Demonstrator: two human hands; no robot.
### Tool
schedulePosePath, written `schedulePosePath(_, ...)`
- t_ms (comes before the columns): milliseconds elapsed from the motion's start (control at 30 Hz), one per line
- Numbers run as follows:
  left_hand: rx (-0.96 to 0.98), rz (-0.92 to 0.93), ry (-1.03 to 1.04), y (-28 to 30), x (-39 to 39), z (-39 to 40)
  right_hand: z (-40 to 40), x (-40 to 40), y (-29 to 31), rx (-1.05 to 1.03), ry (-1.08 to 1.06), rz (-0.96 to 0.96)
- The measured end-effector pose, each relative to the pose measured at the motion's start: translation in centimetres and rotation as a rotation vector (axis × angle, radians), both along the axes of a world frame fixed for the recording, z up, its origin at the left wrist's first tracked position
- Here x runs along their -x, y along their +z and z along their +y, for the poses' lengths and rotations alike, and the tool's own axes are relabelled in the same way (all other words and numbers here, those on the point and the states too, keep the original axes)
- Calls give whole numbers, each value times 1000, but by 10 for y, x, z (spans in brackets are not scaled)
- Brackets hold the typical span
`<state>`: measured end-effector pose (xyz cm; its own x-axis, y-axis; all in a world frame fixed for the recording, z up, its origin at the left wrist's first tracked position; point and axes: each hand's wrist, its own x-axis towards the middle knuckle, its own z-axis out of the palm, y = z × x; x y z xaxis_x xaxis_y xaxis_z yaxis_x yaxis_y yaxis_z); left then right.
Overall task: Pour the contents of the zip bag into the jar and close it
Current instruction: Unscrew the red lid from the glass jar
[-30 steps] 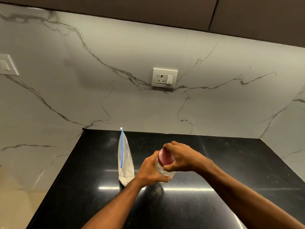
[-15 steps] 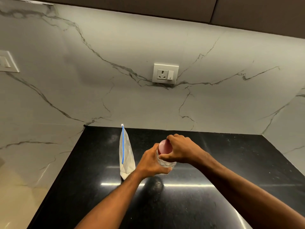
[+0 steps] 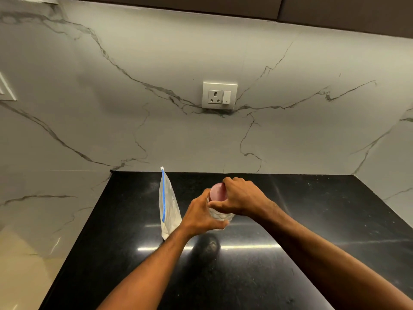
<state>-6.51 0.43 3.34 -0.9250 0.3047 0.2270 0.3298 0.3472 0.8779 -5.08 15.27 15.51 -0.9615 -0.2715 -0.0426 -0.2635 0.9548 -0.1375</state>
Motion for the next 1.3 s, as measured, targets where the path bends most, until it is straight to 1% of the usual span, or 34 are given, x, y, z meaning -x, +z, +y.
schedulePosePath(133, -7, -16, -18, -2, -2, -4, 2, 1, 5, 106, 142, -182)
schedulePosePath(200, -17, -25, -16, -2, -4, -5, 3, 2, 4, 131, 213, -227)
schedulePosePath(233, -22, -26, -13, -2, -4, -6, 4, 2, 2, 149, 220, -218)
schedulePosePath(300, -19, -30, -12, 0, -2, -7, 4, 3, -2, 167, 151, -142)
schedulePosePath(367, -2, -31, -2, 0, 0, -8, 1, 1, -6, 95, 38, -13)
schedulePosePath(433, 11, -30, 15, 0, 2, -9, -2, 0, -8, 42, 4, 61)
schedulePosePath(500, 18, -30, 14, 0, 2, -9, -1, 2, -4, 92, 61, -10)
schedulePosePath(567, 8, -50, -16, -1, 0, -9, 3, 6, 4, 142, 154, -172)
schedulePosePath(600, -1, -67, -35, -2, 0, -10, 5, 7, 9, 135, 214, -234)
schedulePosePath(667, -13, -94, -52, -4, -1, -11, 7, 9, 14, 95, 321, -292)
schedulePosePath(733, -6, -101, -51, -4, 0, -11, 8, 9, 13, 101, 338, -310)
schedulePosePath(800, 4, -98, -55, -3, 1, -11, 7, 8, 8, 122, 230, -231)
schedulePosePath(867, 28, -83, -55, -1, 1, -10, 3, 6, 2, 67, 82, -96)
schedulePosePath(900, 38, -79, -56, 0, 2, -10, 2, 5, -1, 25, 55, -41)
schedulePosePath(933, 46, -78, -59, -1, 2, -10, 0, 5, -3, 12, 61, -23)
schedulePosePath(967, 51, -82, -66, -2, 2, -10, 0, 6, -3, 24, 91, -51)
schedulePosePath(1067, 46, -123, -72, -7, 0, -12, 2, 7, 8, 17, 274, -214)
schedulePosePath(1133, 41, -138, -53, -10, 0, -11, 4, 7, 14, 13, 357, -235)
schedulePosePath(1200, 58, -142, -35, -10, -1, -10, 5, 7, 12, 20, 348, -188)
schedulePosePath(1300, 73, -139, -51, -9, 1, -8, 5, 9, 4, -52, 287, -141)
